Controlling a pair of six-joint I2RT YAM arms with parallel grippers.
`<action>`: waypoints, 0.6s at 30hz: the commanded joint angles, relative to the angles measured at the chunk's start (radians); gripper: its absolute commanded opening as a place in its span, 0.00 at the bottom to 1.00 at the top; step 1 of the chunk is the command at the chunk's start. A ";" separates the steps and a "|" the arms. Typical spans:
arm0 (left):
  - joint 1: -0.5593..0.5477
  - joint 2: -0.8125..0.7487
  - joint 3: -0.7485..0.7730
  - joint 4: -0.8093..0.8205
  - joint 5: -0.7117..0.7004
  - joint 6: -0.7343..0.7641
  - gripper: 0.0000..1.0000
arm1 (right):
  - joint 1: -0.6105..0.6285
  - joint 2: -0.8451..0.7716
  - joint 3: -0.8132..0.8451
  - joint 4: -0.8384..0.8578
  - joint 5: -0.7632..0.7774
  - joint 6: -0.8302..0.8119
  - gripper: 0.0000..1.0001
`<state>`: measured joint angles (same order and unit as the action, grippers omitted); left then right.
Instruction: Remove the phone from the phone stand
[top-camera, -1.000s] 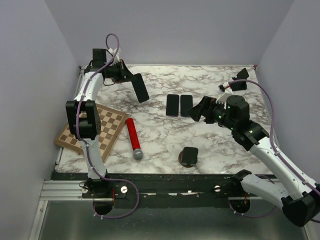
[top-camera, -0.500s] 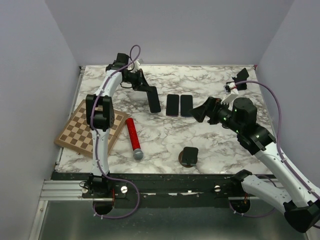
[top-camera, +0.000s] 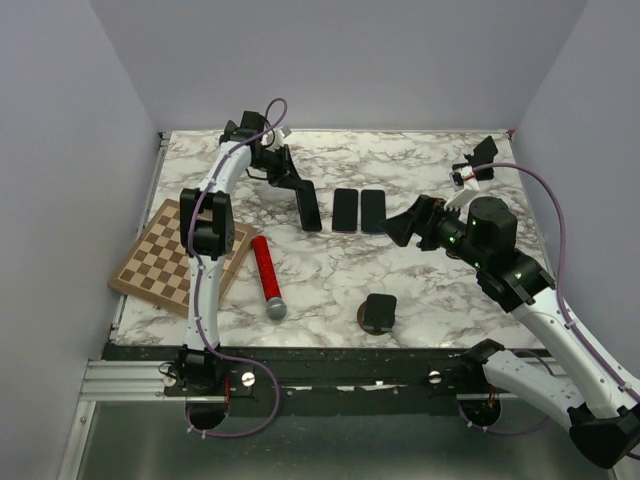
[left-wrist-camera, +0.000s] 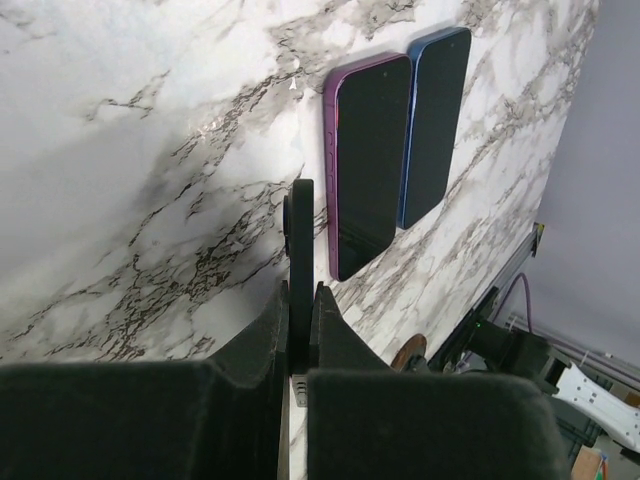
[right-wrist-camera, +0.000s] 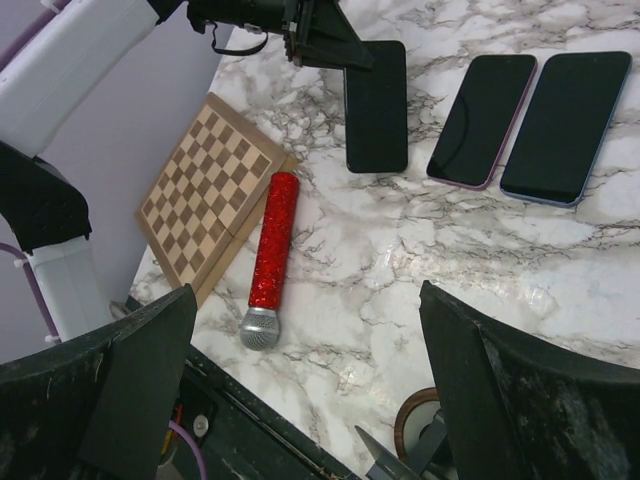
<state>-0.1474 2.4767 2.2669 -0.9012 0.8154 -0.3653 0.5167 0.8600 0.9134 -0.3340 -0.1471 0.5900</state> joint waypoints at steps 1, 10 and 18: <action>-0.017 -0.001 0.022 0.011 -0.024 -0.033 0.00 | -0.002 -0.014 -0.010 0.006 0.009 -0.006 1.00; -0.037 0.030 0.035 0.042 -0.054 -0.060 0.02 | -0.001 -0.016 -0.012 0.012 0.007 -0.005 1.00; -0.046 0.050 0.061 0.061 -0.079 -0.081 0.09 | -0.001 -0.022 -0.019 0.013 0.012 -0.005 1.00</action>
<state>-0.1837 2.4947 2.2848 -0.8715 0.7757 -0.4236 0.5167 0.8555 0.9131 -0.3328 -0.1471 0.5903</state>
